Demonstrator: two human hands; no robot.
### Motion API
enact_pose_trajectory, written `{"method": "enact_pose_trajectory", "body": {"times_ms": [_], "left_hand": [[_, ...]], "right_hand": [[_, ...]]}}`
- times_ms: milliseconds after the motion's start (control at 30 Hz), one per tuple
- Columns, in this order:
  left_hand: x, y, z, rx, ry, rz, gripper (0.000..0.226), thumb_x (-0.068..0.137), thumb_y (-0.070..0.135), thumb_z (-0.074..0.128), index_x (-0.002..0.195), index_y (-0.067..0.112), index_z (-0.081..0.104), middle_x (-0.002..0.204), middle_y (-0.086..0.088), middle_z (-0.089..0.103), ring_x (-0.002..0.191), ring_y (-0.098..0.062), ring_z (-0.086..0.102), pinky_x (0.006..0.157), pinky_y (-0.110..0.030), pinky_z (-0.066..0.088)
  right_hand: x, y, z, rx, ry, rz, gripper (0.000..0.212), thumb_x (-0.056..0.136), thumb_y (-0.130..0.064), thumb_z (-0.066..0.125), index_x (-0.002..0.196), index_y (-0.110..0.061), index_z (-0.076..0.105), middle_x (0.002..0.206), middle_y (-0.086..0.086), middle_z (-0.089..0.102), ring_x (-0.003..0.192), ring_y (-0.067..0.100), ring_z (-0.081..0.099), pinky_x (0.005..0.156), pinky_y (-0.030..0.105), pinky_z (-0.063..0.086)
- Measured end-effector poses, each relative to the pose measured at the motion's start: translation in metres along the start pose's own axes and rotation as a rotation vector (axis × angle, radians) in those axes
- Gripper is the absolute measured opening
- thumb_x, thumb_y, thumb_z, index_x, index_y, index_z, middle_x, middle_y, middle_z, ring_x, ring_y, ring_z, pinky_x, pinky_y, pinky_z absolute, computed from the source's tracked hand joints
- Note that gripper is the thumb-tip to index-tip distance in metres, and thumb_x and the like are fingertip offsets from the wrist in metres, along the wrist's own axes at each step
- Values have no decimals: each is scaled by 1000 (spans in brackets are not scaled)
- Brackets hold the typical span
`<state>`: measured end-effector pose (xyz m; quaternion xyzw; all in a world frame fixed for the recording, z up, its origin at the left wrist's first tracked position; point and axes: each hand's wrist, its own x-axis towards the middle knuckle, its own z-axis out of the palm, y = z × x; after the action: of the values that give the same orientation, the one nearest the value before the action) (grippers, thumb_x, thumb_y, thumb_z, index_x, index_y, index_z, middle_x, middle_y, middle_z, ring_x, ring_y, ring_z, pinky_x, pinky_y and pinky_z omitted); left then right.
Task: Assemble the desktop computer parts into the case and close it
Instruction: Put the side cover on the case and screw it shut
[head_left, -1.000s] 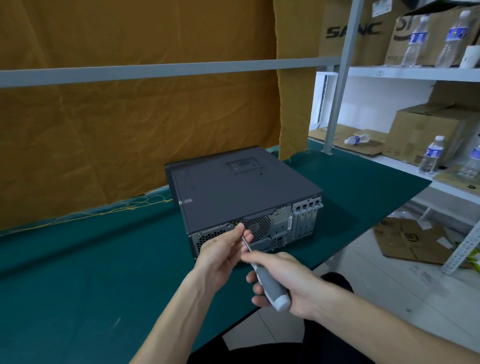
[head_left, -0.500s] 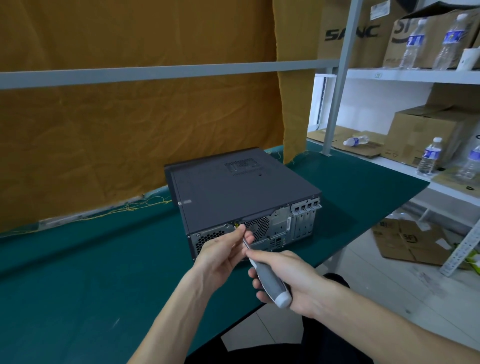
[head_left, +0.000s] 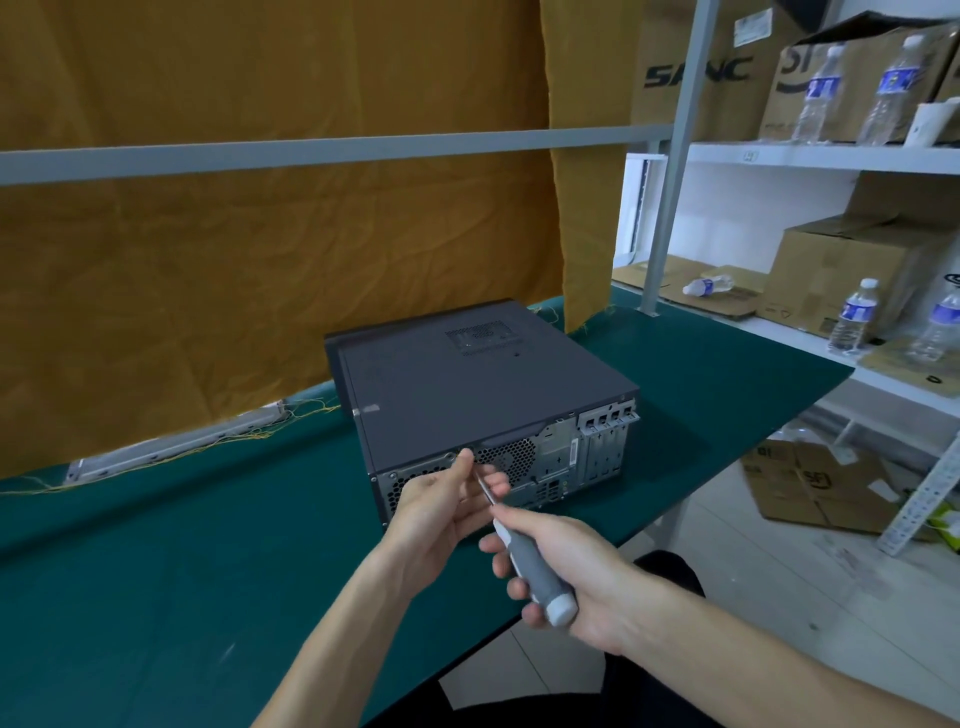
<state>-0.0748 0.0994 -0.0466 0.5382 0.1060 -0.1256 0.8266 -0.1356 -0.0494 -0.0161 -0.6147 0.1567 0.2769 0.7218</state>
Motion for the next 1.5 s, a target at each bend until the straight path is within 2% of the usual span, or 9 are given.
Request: {"method": "enact_pose_trajectory", "body": {"times_ms": [233, 400, 533, 700, 833, 967, 1100, 1333, 1500], "left_hand": [[-8, 5, 1, 192, 86, 94, 31, 99, 25, 66, 94, -4, 76, 87, -14, 78, 67, -13, 74, 61, -20, 57], [-5, 9, -13, 1029, 507, 761, 35, 97, 35, 65, 67, 16, 67, 55, 7, 63, 56, -18, 62, 51, -30, 47], [2, 16, -21, 1288, 594, 1090, 9, 92, 30, 72, 87, 22, 71, 78, 13, 63, 81, -18, 55, 70, -36, 46], [15, 19, -34, 1476, 418, 919, 33, 95, 35, 70, 125, 22, 73, 132, 3, 68, 126, -21, 60, 106, -39, 46], [15, 14, -32, 1469, 434, 929, 33, 93, 34, 72, 124, 23, 74, 133, 3, 68, 129, -19, 60, 109, -40, 47], [14, 14, -31, 1438, 453, 921, 32, 92, 34, 72, 122, 25, 75, 133, 4, 68, 129, -17, 60, 111, -39, 44], [14, 13, -30, 1407, 465, 927, 29, 91, 30, 74, 118, 22, 77, 131, 3, 69, 128, -19, 61, 111, -40, 45], [15, 13, -30, 1412, 472, 931, 30, 91, 30, 73, 119, 21, 77, 131, 2, 69, 128, -19, 61, 111, -41, 45], [15, 10, -32, 1418, 481, 934, 31, 91, 31, 73, 120, 21, 76, 131, 2, 69, 128, -19, 61, 111, -40, 44]], "right_hand": [[2, 1, 6, 24, 46, -63, 34, 85, -26, 84, 104, -3, 68, 67, 5, 59, 49, 14, 54, 40, 23, 42], [-1, -2, 0, -5, 16, -37, 33, 96, -39, 70, 98, -6, 68, 69, 6, 67, 51, 15, 58, 42, 24, 45], [-2, -3, 2, -35, 5, -21, 33, 99, -39, 66, 99, -6, 65, 67, 6, 63, 49, 15, 53, 40, 23, 39], [3, -4, 6, -4, 25, -64, 29, 94, -32, 74, 97, -5, 64, 64, 3, 57, 44, 12, 48, 36, 21, 37], [3, -11, 4, 248, -124, 62, 34, 96, -35, 70, 102, -1, 68, 67, 7, 61, 44, 9, 48, 35, 19, 39], [4, -11, 3, -70, -65, 24, 41, 99, -41, 64, 113, -3, 63, 72, 11, 68, 46, 15, 49, 41, 23, 41], [6, -12, 2, -221, 47, -88, 27, 90, -26, 79, 93, -8, 60, 64, 3, 56, 44, 13, 47, 40, 23, 37], [6, -14, -4, 261, -196, 114, 32, 89, -34, 77, 92, -6, 63, 77, 9, 68, 47, 11, 54, 36, 19, 44], [6, -7, -3, -33, -100, 48, 37, 83, -36, 85, 97, -10, 64, 77, 9, 69, 49, 12, 53, 40, 21, 44]]}}
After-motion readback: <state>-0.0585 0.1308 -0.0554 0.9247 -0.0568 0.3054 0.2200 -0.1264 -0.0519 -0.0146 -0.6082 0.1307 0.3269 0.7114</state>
